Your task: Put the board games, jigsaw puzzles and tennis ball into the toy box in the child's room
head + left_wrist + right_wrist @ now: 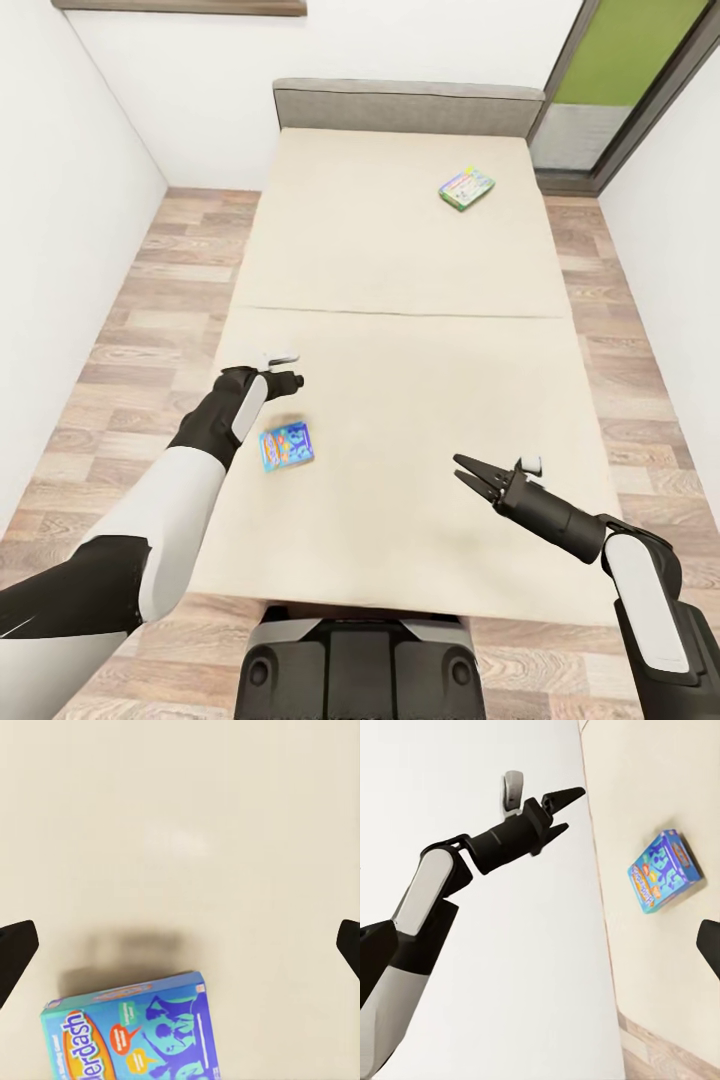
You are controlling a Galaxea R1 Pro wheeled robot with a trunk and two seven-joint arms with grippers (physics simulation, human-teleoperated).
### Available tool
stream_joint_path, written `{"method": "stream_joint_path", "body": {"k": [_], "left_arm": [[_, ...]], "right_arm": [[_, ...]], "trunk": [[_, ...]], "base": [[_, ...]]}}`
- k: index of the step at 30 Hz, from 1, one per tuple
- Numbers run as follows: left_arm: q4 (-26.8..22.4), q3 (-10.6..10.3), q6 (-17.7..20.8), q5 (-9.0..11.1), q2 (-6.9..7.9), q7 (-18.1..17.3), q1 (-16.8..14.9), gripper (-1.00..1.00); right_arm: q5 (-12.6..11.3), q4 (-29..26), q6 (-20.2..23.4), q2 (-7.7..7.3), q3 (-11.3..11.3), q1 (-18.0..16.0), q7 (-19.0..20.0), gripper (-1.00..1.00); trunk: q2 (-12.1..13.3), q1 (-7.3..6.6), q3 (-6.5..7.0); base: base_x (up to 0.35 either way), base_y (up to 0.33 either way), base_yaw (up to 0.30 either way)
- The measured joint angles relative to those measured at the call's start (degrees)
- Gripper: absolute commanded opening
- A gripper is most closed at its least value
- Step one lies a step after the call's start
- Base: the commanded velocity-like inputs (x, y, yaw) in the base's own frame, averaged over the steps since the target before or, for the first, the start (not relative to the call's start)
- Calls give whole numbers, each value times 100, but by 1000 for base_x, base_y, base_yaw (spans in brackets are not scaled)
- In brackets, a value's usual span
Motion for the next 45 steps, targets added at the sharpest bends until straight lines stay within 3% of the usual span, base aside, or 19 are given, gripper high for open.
{"method": "stream_joint_path", "body": {"k": [19,30,45], "left_arm": [[10,-6,-3,-1,-13,4,-2,100],[10,-10,-9,-1,-13,4,-2,100],[11,-10,-212,-9,-9,5,-2,100]], "right_arm": [[-41,-11,6,-45,-4,1,986,100],[-40,-11,7,-189,-2,48,1085,100],[-40,-11,7,-214,-4,78,1097,100]], "trunk": [[0,0,-178],[0,0,-282],[0,0,-423]], "base": [[0,0,0],[0,0,0],[0,0,0]]}}
